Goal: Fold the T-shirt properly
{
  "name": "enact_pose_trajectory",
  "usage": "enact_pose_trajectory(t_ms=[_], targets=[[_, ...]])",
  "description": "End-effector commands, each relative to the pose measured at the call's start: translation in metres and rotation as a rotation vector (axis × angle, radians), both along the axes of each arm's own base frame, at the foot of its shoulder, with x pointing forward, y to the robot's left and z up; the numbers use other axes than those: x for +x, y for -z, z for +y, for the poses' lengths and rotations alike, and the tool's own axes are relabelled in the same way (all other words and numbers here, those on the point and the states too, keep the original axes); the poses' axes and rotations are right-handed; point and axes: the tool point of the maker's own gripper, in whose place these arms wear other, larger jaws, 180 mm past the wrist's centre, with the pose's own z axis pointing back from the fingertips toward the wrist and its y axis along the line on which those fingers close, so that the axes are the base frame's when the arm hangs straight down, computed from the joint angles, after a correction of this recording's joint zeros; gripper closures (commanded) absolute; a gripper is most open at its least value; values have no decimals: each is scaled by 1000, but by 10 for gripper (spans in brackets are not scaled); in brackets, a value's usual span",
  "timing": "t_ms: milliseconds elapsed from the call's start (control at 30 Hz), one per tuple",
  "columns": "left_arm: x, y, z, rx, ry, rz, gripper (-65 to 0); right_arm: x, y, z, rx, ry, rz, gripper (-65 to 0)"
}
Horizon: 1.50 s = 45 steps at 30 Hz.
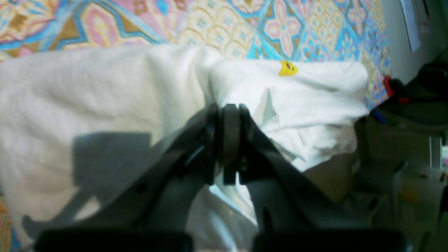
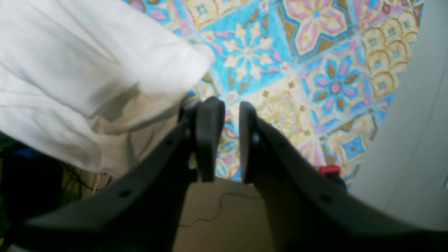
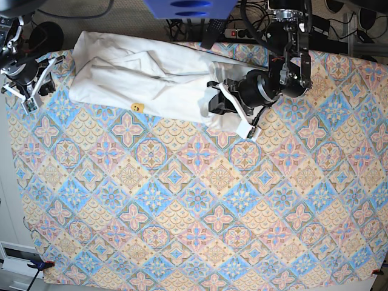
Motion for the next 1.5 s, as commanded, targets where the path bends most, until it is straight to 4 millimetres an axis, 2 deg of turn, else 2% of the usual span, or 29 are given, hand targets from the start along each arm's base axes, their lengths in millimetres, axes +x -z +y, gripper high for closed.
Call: enact_pose_trajectory(t_ms=[0,100,200,300,400,533,700,833,1100,1267,1333,1467], targets=[[7,-8,-2,-18,0,-33,-4,6,-9,-2,-11,-16,-30,-116],[6,-10,-3,-22,6,-31,-115,5,-8,-2,-10,-16,-24,-114],[6,-27,7,24,41,-88,-271,3,-6,-1,-9,-17,-14,-116],[7,-41,16,15,56,-126,-360,-6,0,0,-12,-21,29,-117],[17,-51,52,5,-14,-143,-364,-8,6,9,1,-44,50,-153],[27,-56,99,72,-95,-166,-364,-8,6,11,9,-45,51,-292],[26,-41,131,134,-117,-114,-364,-11,13,14,32,-28,62,-445],[23,-30,137,134,-131,-75,-364,-22,24,12,54,0,121,-509],[22,-27,134,127,-129,-65,-364,-17,40,27,288,91,102,-511],[22,-26,135,130,-129,-65,-364,-16,41,34,363,112,90,-511],[22,-26,135,130,-129,-65,-364,-20,48,39,400,140,101,-511],[22,-26,134,128,-129,-65,-364,-11,63,49,476,199,95,-511]])
